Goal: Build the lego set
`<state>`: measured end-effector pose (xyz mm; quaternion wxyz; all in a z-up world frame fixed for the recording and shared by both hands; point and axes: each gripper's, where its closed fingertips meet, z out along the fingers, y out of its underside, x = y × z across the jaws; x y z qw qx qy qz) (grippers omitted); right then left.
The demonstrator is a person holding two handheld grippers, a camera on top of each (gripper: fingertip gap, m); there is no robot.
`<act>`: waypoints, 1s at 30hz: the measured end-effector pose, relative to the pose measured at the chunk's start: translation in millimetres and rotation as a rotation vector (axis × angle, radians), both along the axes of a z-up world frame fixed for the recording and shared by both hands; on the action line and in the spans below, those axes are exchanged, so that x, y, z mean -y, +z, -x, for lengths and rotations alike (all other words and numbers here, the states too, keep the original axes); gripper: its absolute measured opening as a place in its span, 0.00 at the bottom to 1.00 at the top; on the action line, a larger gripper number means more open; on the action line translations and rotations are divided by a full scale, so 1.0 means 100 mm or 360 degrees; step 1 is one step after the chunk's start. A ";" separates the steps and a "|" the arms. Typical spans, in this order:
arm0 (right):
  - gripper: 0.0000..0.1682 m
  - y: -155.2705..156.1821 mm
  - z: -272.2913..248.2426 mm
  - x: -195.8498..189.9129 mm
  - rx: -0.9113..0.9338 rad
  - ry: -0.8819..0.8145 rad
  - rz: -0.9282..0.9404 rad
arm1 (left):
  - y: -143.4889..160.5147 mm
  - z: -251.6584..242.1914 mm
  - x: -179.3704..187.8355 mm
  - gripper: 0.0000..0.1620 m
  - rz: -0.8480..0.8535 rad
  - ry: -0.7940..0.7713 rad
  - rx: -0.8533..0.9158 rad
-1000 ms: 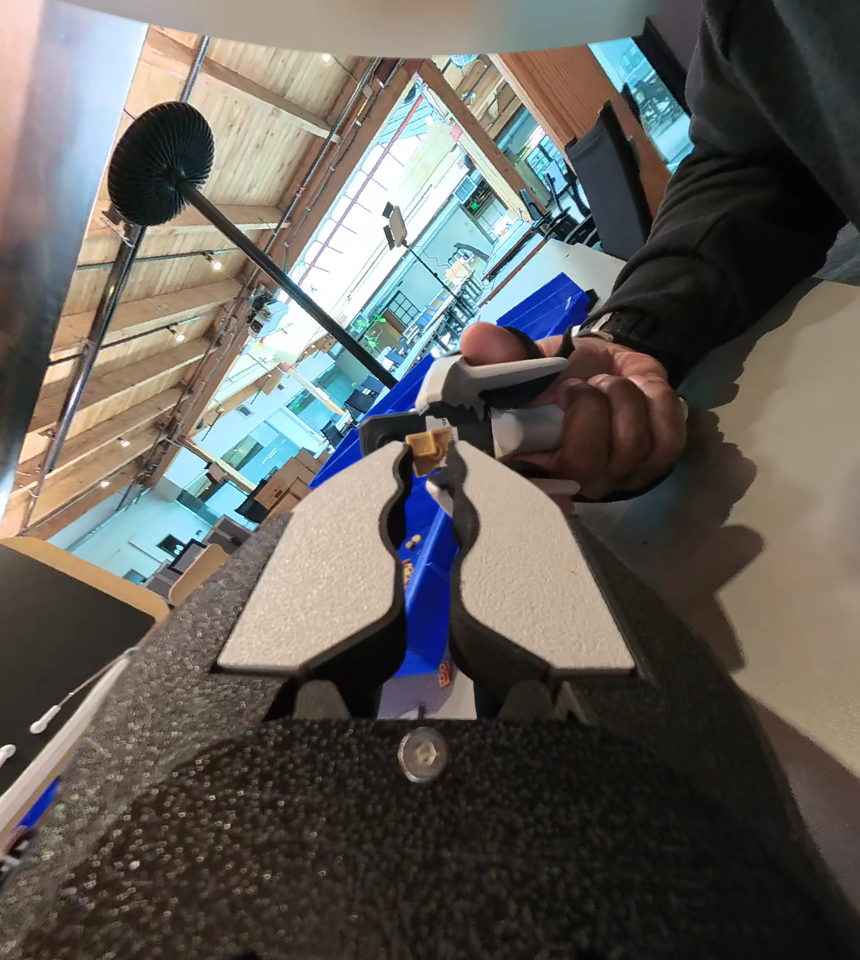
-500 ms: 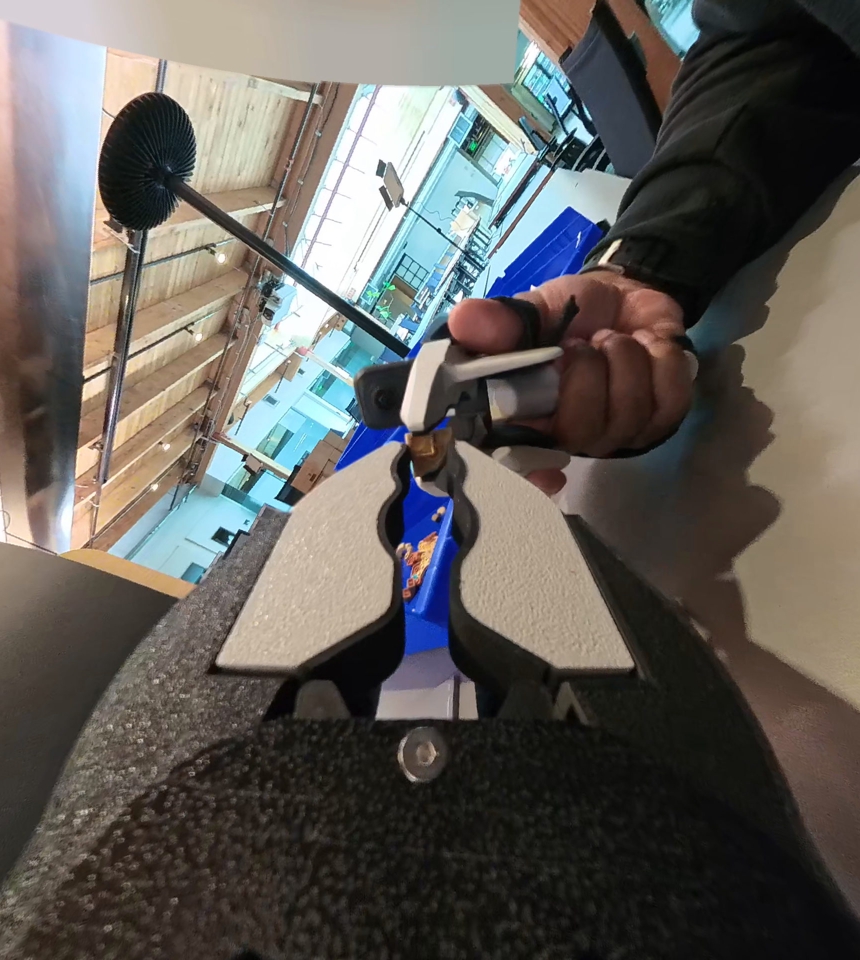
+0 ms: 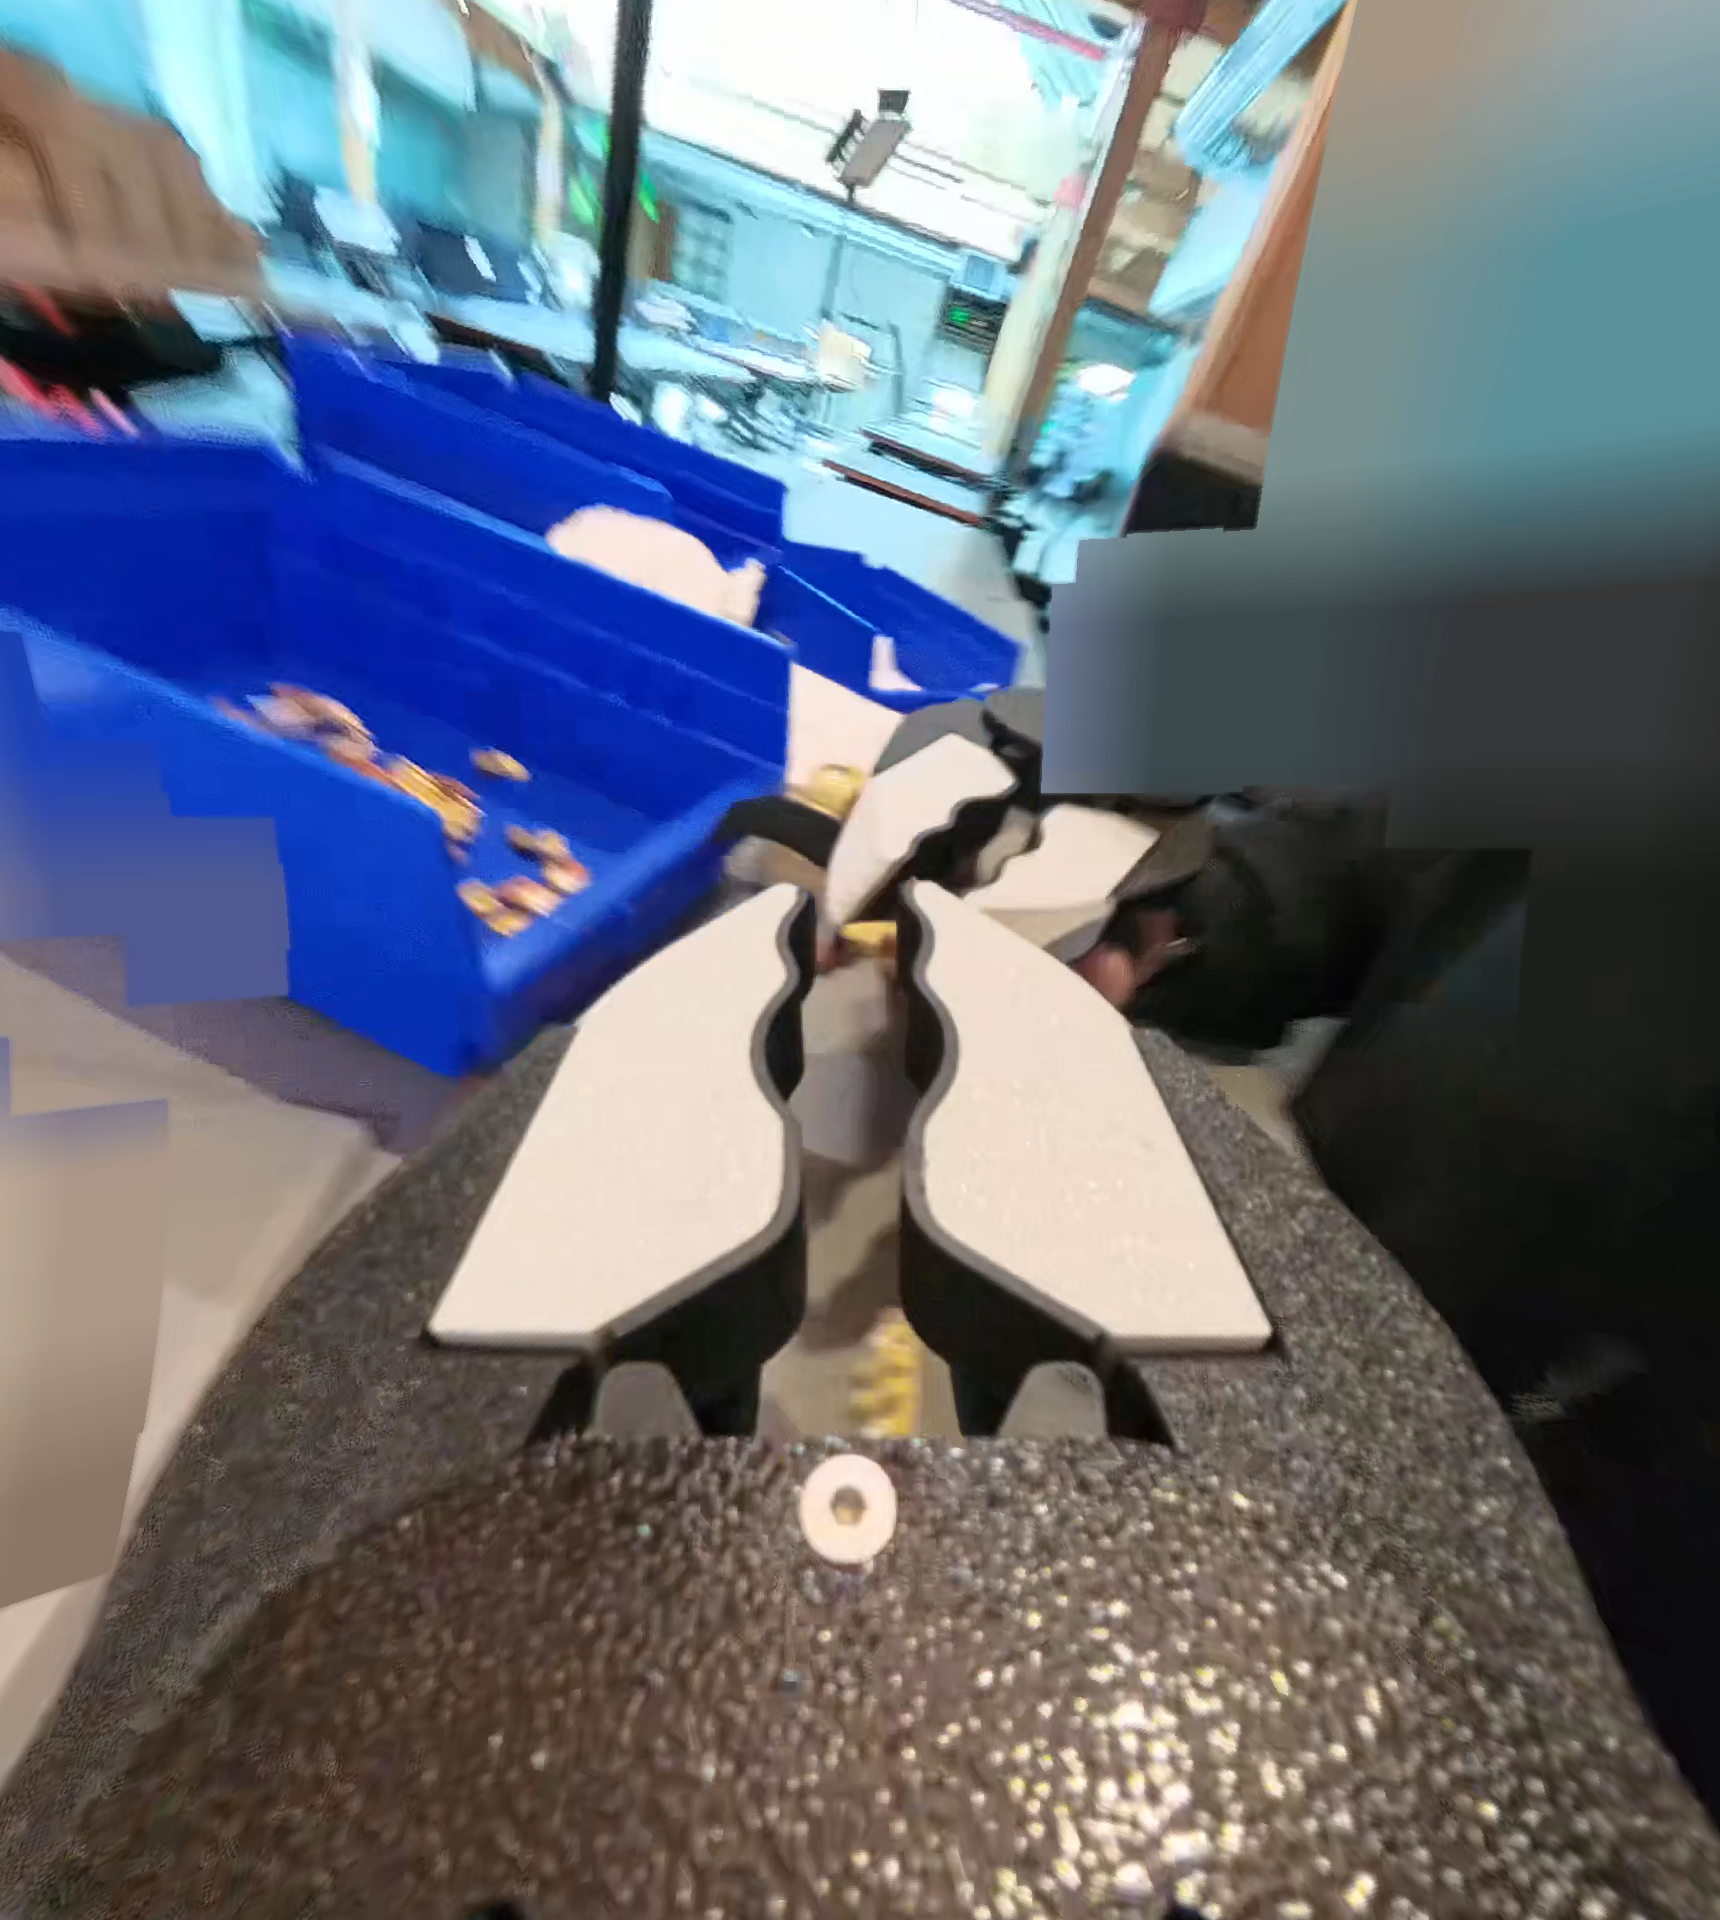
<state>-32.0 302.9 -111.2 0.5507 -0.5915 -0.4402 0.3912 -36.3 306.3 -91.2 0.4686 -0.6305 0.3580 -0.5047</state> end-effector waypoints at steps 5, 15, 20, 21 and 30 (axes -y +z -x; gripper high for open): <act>0.08 -0.20 0.08 0.00 0.0283 -0.0138 -0.0318 | -0.31 -0.07 0.09 0.12 0.0579 -0.0120 -0.0123; 0.08 -0.30 0.12 0.03 0.0456 -0.0186 -0.0551 | -0.50 -0.08 0.11 0.12 0.0762 -0.0114 -0.0189; 0.13 -0.26 0.14 0.11 0.0391 -0.0087 -0.0509 | -0.43 -0.09 0.16 0.03 0.0866 -0.0248 -0.0010; 0.15 -0.25 0.14 0.13 0.0369 -0.0045 -0.0484 | -0.41 -0.08 0.16 0.03 0.0893 -0.0278 0.0029; 0.21 -0.15 0.09 0.30 0.0292 0.0231 -0.0520 | -0.36 -0.10 0.36 0.03 0.1016 -0.0538 0.0089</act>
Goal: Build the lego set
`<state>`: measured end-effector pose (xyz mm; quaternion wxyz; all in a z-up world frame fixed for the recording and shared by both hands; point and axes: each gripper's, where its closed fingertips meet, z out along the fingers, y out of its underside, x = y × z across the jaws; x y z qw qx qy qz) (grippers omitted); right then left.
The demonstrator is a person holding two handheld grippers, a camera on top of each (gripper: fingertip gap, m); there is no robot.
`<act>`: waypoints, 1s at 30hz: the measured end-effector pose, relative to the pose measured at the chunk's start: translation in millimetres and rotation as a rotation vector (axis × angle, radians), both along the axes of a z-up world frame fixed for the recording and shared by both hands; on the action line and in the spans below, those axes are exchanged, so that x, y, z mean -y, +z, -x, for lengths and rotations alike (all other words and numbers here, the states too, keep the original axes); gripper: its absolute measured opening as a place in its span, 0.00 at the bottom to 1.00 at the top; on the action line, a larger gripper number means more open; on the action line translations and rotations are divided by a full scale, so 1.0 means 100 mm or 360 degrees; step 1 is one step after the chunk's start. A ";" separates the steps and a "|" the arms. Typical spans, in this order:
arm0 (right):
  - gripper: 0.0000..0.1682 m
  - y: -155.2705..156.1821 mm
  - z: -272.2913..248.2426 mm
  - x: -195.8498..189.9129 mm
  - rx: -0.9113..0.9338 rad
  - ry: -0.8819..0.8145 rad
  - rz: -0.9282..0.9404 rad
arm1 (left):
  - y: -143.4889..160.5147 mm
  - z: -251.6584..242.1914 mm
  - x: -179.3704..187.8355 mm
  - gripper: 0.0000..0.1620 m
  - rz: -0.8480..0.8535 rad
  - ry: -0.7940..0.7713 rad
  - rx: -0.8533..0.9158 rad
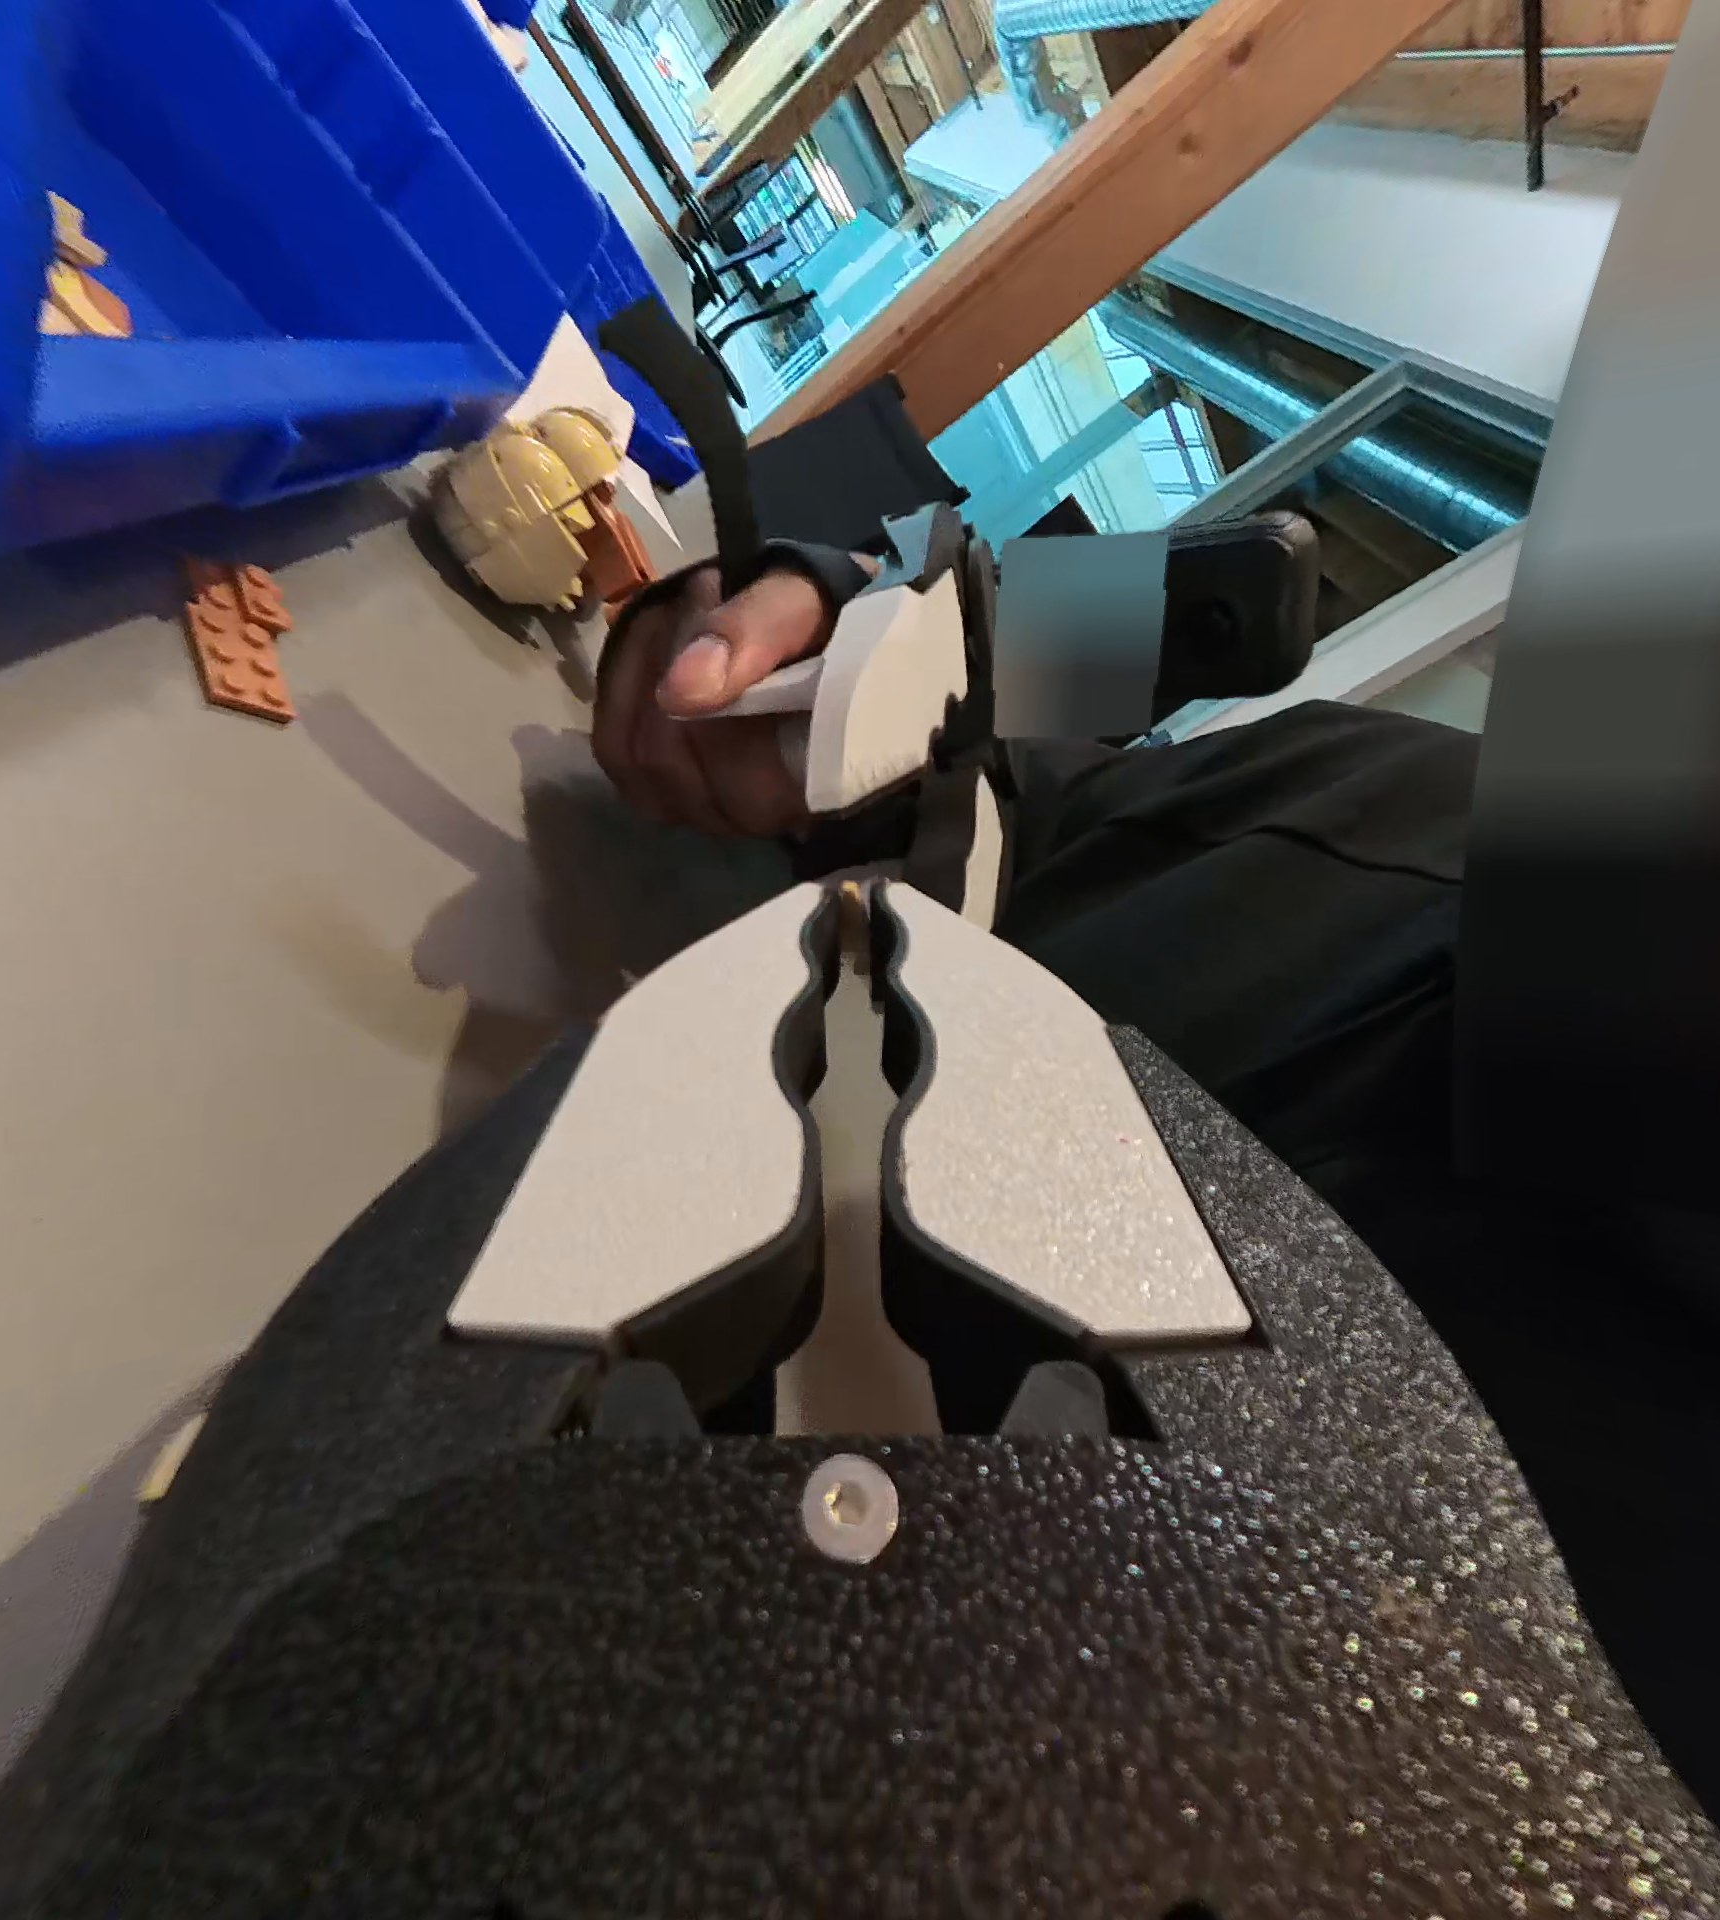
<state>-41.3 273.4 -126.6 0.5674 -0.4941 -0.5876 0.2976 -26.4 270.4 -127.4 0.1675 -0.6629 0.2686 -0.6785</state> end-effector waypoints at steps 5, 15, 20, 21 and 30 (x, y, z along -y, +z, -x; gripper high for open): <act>0.18 -0.05 0.01 0.04 0.0047 0.0025 -0.0099 | 0.01 -0.02 0.04 0.03 0.0045 -0.0035 0.0033; 0.12 -0.06 0.01 0.06 0.0064 0.0038 -0.0186 | -0.03 -0.04 0.07 0.03 0.0068 -0.0058 0.0006; 0.11 -0.08 0.01 0.05 0.0082 0.0023 -0.0196 | -0.06 -0.04 0.06 0.03 0.0056 -0.0057 -0.0014; 0.11 -0.08 0.01 0.04 0.0082 0.0010 -0.0197 | -0.06 -0.04 0.06 0.03 0.0055 -0.0048 -0.0014; 0.10 -0.02 -0.02 -0.04 0.0024 -0.0051 -0.0116 | -0.04 0.05 -0.08 0.16 -0.0032 0.0056 -0.0046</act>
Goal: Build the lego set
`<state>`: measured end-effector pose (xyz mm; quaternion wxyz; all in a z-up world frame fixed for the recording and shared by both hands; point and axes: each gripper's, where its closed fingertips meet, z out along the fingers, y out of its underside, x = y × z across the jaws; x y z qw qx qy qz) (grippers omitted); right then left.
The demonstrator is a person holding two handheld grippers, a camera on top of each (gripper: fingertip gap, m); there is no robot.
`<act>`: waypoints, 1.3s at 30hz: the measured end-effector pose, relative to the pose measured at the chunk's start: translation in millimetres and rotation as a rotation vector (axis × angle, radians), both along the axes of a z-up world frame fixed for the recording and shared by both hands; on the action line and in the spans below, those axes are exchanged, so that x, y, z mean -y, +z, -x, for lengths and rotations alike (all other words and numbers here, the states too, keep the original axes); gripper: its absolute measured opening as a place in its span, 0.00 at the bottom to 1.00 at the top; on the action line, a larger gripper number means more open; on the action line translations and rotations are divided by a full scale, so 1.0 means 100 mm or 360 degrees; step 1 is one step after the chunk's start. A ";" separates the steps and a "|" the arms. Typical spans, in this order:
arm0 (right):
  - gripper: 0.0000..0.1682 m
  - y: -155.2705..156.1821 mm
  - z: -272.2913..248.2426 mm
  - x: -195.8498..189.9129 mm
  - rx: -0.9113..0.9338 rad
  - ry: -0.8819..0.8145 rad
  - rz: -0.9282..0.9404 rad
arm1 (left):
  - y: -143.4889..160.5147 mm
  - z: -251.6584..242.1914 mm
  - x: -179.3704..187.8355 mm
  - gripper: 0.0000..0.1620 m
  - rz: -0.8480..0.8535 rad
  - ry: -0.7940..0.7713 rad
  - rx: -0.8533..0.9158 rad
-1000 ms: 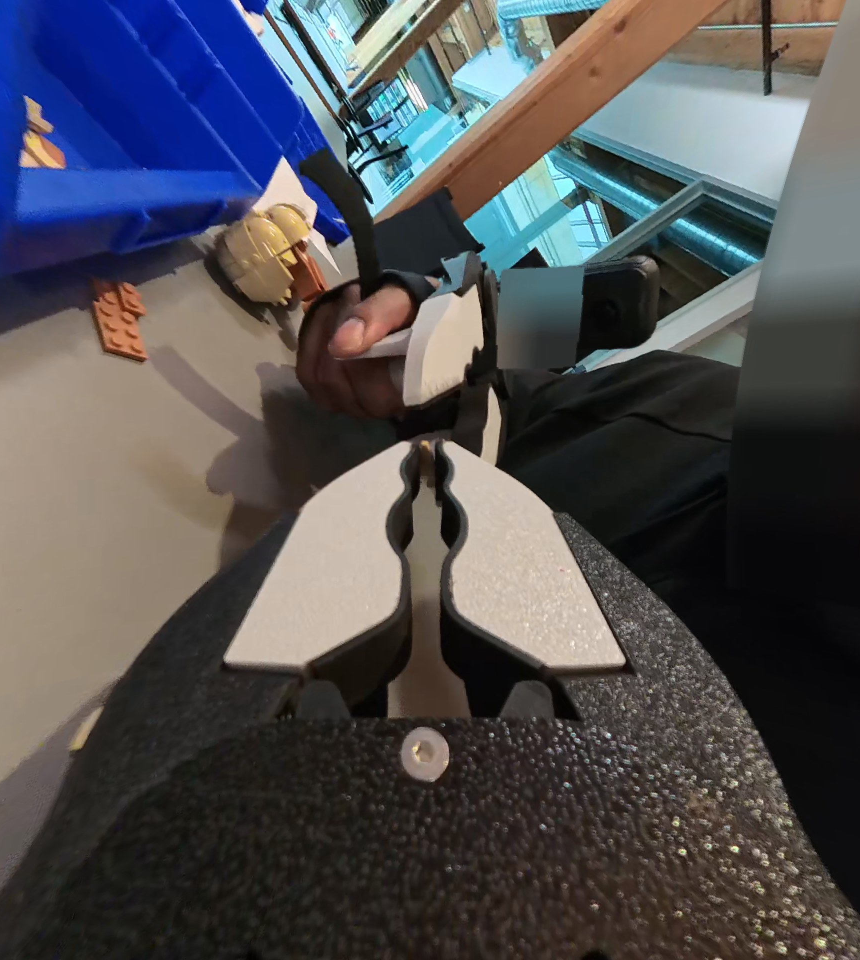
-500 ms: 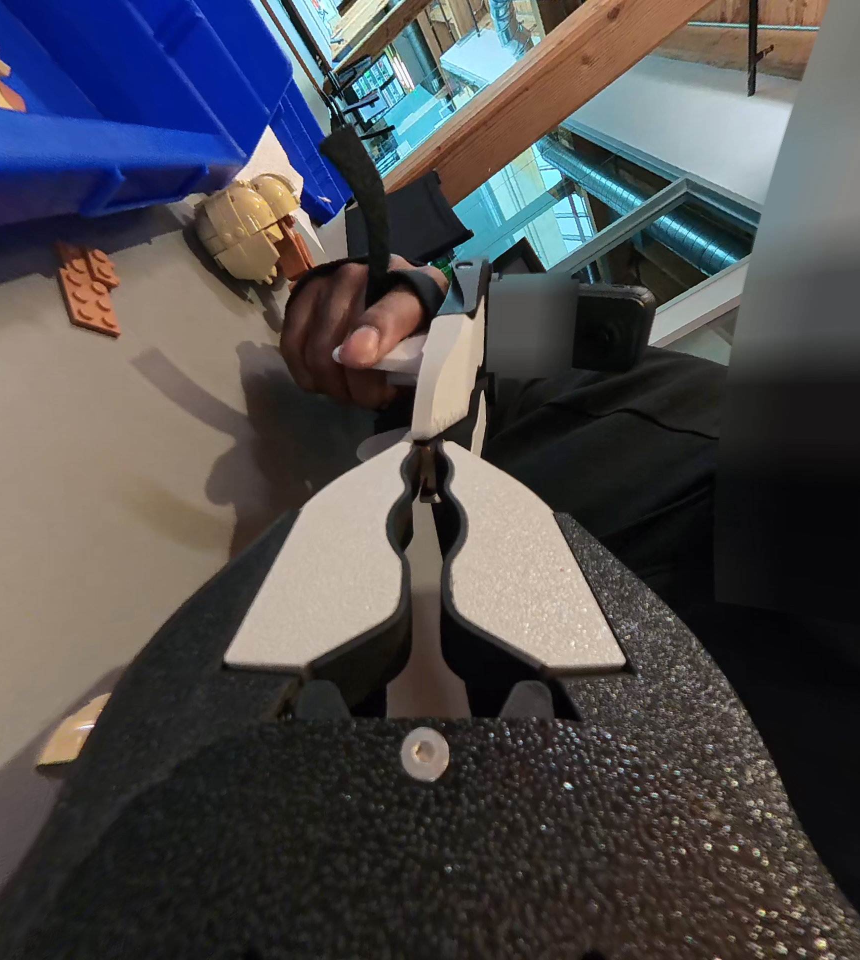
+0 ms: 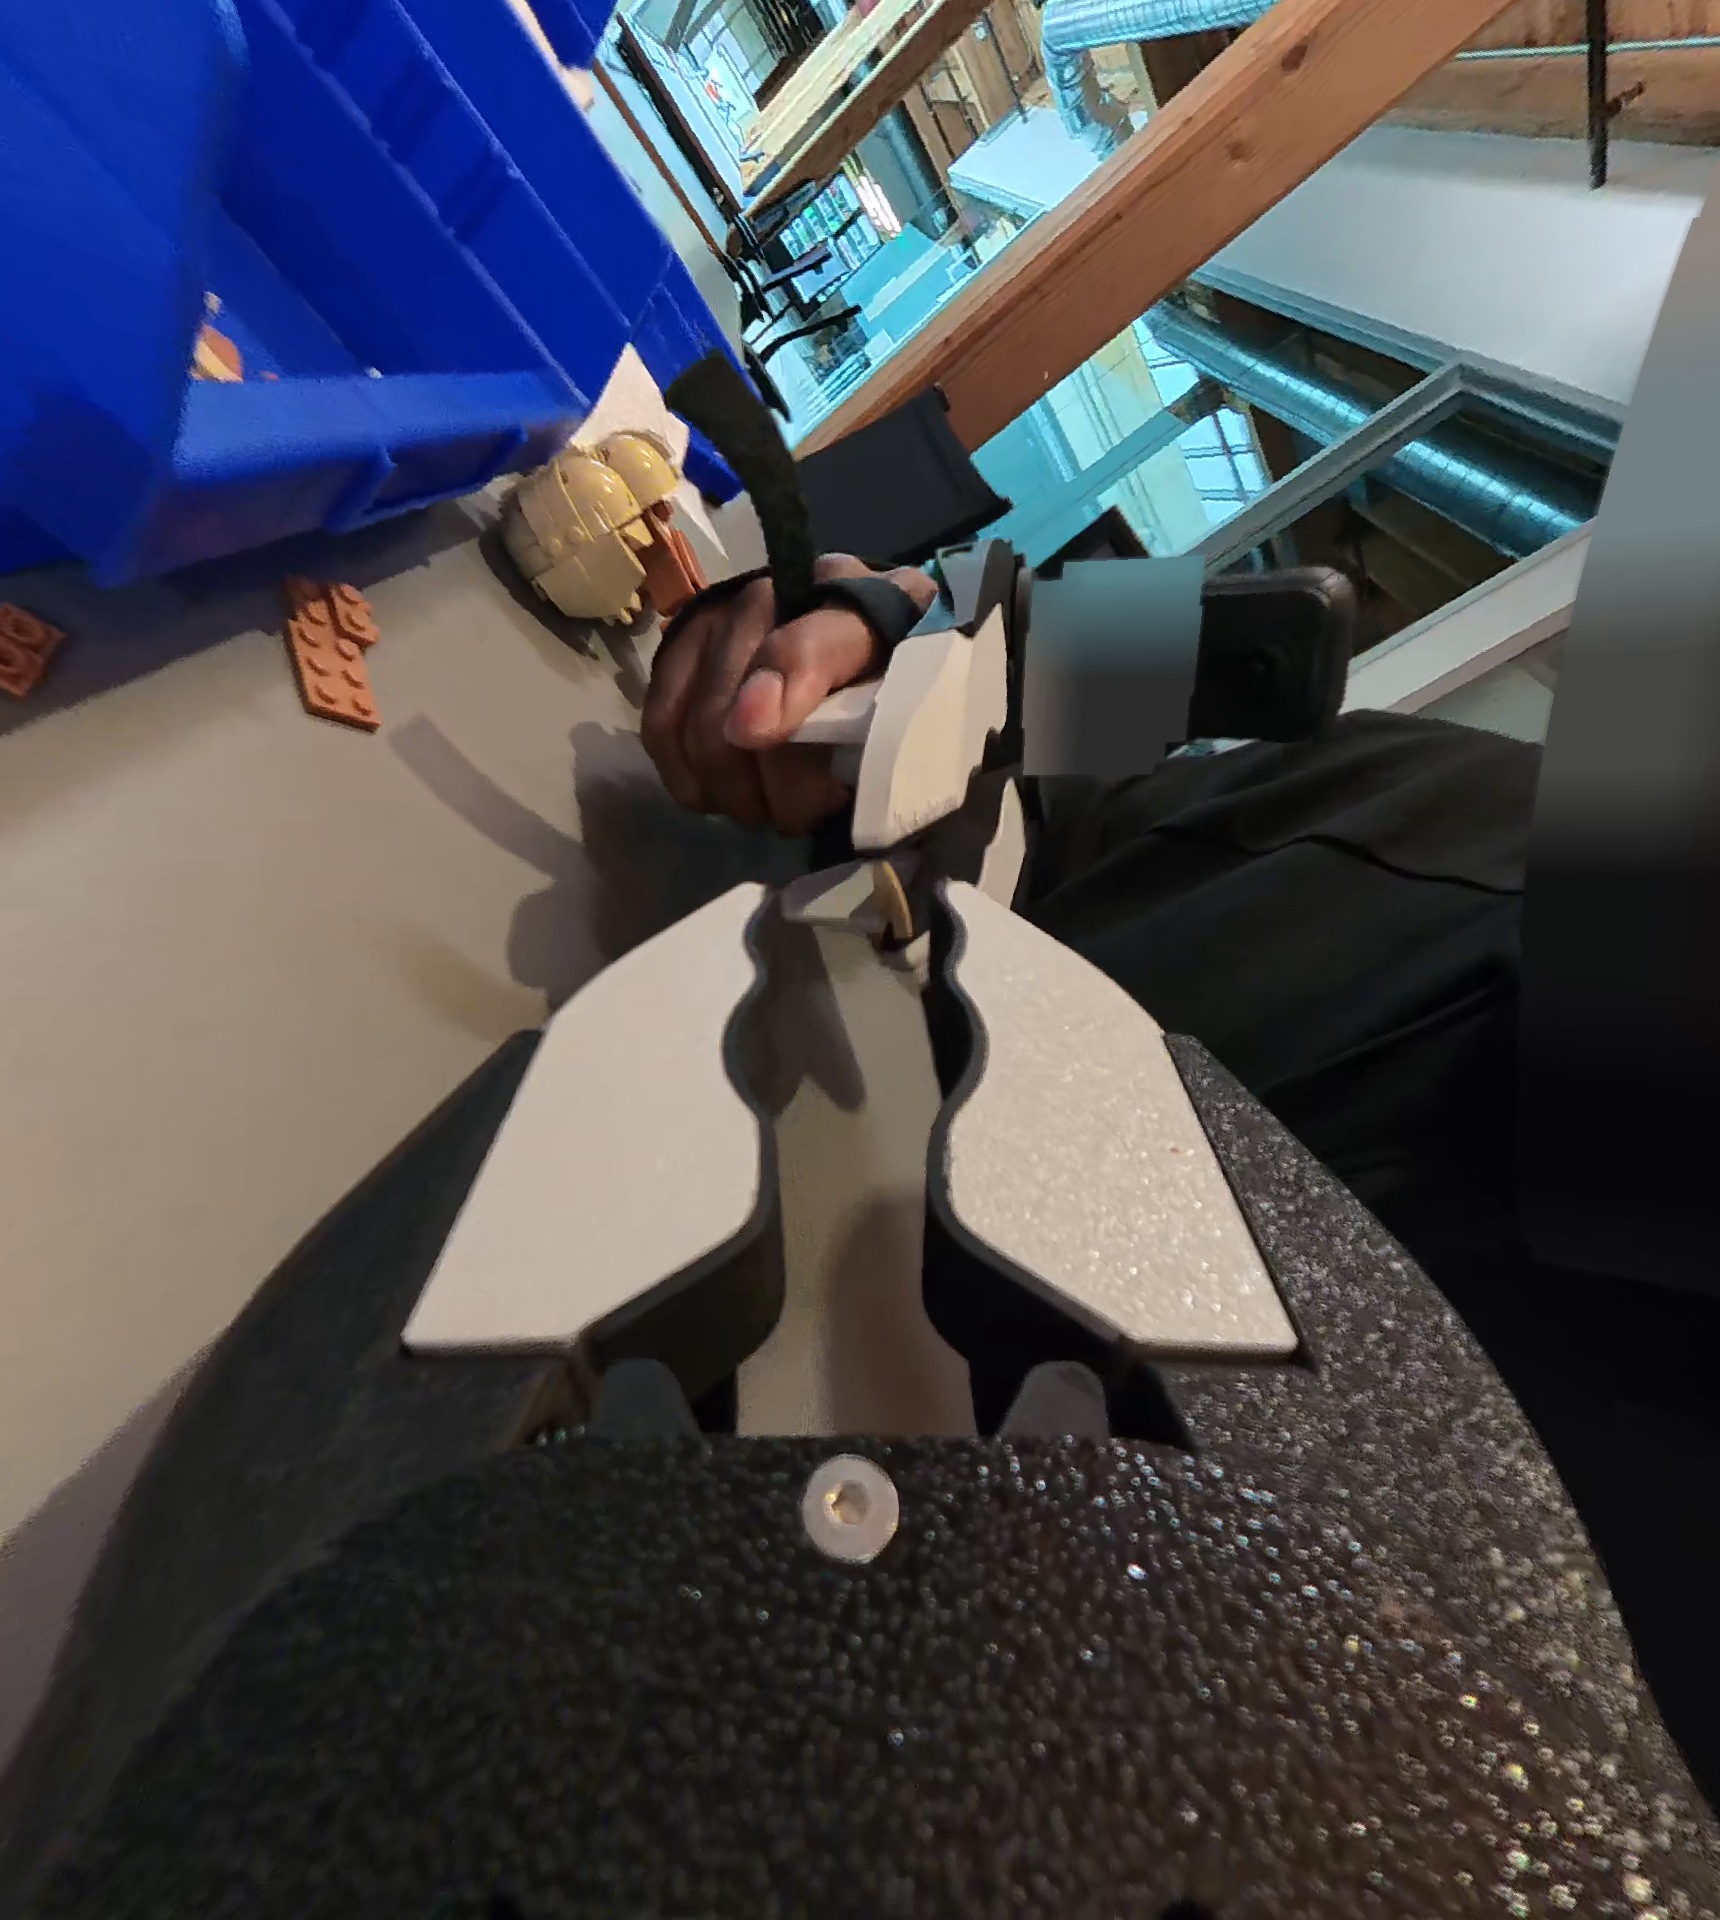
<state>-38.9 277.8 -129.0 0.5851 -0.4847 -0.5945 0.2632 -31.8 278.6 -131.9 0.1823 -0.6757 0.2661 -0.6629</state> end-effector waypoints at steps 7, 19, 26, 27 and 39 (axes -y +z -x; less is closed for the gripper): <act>0.10 0.16 -0.10 -0.13 -0.0146 -0.0040 0.0167 | -0.44 0.24 0.06 0.24 -0.0740 -0.0200 -0.0664; 0.10 0.14 -0.12 -0.19 -0.0151 -0.0075 0.0251 | -0.91 0.24 0.24 0.05 -0.1407 -0.0583 -0.1171; 0.10 0.03 -0.13 -0.30 -0.0107 -0.0151 0.0568 | -0.66 0.19 -0.14 0.05 -0.2236 -0.0245 -0.1252; 0.10 0.01 -0.13 -0.32 -0.0107 -0.0164 0.0625 | -0.58 0.17 -0.20 0.05 -0.2370 -0.0142 -0.1251; 0.10 -0.11 -0.12 -0.40 -0.0100 -0.0383 0.0827 | -0.12 0.13 -0.47 0.05 -0.3242 0.0521 -0.1537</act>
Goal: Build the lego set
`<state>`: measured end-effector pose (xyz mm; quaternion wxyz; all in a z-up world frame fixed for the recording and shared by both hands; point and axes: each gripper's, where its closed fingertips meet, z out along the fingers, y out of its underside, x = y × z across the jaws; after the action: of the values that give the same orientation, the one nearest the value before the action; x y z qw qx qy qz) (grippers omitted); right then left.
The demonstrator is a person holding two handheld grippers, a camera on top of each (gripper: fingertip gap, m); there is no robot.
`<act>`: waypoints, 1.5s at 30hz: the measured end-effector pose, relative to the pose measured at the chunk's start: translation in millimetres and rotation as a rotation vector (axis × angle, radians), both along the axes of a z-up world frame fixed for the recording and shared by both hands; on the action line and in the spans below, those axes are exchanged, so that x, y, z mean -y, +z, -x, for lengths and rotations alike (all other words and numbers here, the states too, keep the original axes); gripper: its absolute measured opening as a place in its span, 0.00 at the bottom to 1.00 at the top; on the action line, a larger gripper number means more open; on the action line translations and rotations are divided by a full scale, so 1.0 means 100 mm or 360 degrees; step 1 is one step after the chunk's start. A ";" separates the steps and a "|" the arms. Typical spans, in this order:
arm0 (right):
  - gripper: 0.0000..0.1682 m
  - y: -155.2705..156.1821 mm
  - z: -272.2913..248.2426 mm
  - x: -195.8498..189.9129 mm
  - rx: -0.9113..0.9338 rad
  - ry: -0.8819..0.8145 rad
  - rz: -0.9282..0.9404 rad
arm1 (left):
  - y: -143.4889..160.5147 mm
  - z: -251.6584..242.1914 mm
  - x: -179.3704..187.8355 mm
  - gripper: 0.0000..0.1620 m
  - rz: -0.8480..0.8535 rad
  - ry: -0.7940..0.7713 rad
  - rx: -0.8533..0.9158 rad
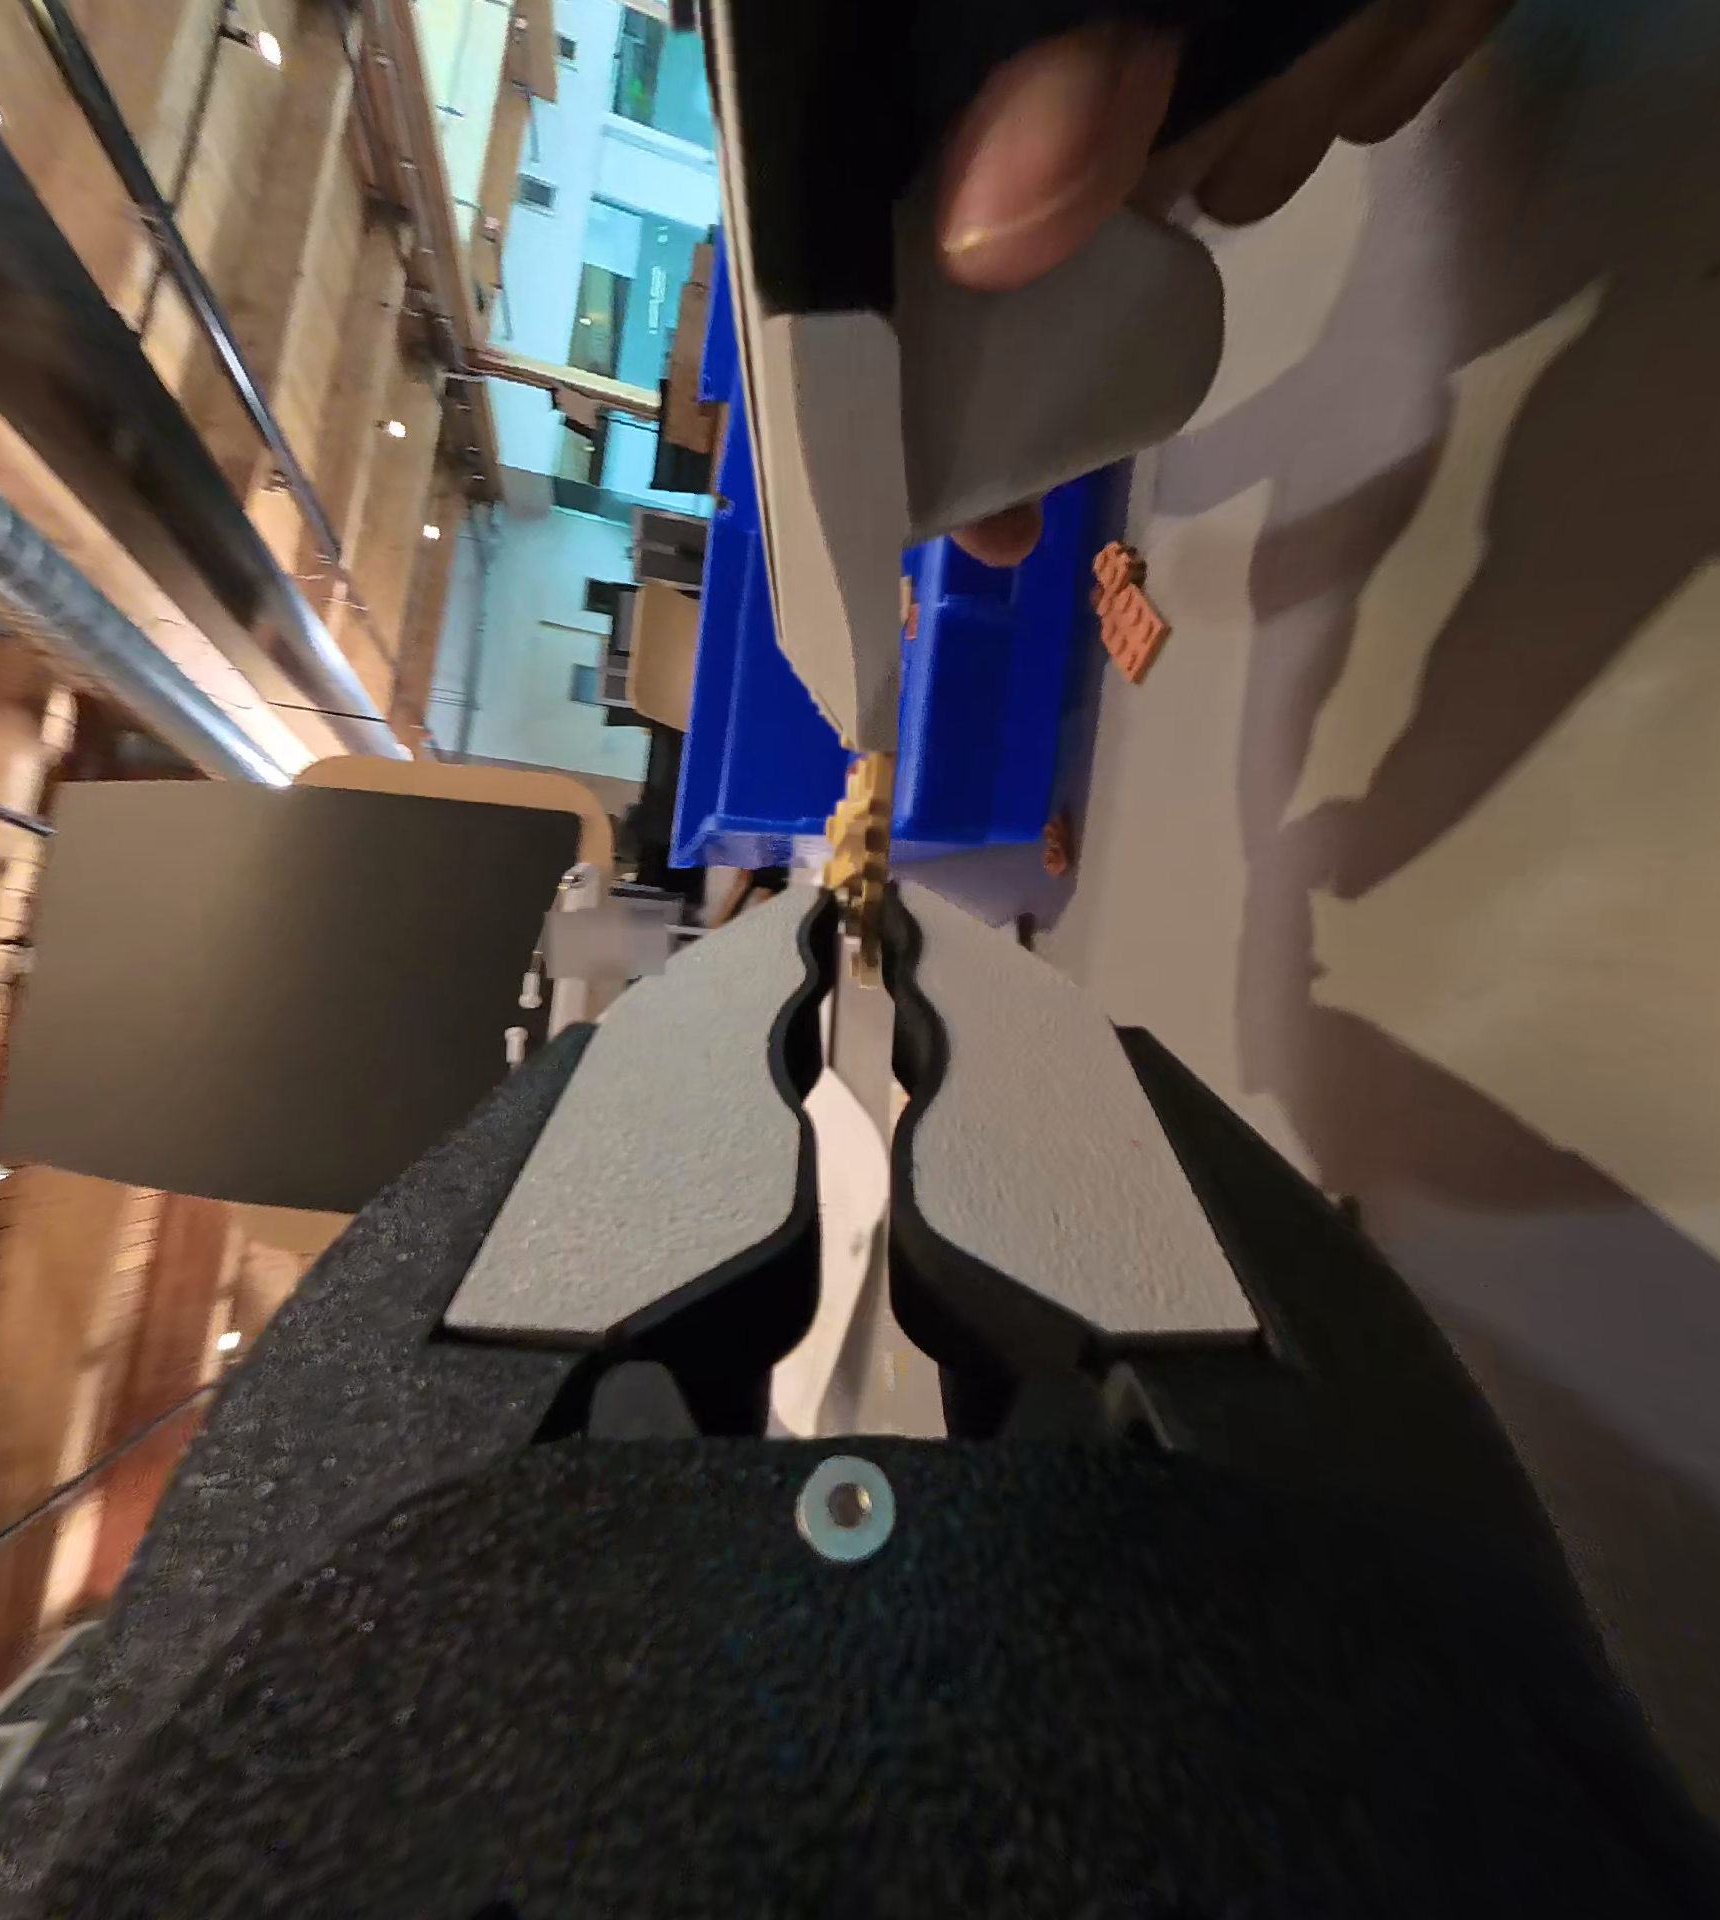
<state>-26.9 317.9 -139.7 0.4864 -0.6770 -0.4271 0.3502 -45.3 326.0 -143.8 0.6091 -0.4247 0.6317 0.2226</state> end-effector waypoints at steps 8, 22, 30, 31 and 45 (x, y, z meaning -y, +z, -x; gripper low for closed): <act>0.10 0.14 -0.02 -0.03 -0.0002 -0.0098 -0.0270 | 0.11 -0.02 0.02 0.05 -0.0230 0.0028 -0.0069; 0.11 0.16 0.01 0.00 -0.0139 -0.0089 -0.0053 | 0.16 -0.05 0.07 0.05 -0.0296 -0.0009 -0.0040; 0.10 0.10 0.02 -0.02 -0.0176 -0.0089 0.0047 | 0.10 -0.05 0.05 0.05 -0.0183 -0.0025 0.0011; 0.11 0.08 0.02 -0.04 -0.0165 -0.0098 0.0051 | 0.06 -0.04 0.03 0.05 -0.0143 -0.0022 0.0006; 0.09 0.17 -0.61 -0.29 -0.0040 -0.0306 0.0130 | -0.67 0.01 0.12 0.05 0.0479 -0.0110 -0.0413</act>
<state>34.6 347.2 -122.2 0.4950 -0.7297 -0.3394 0.3277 -46.8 314.3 -210.3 0.4596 -0.4567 0.7453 0.1576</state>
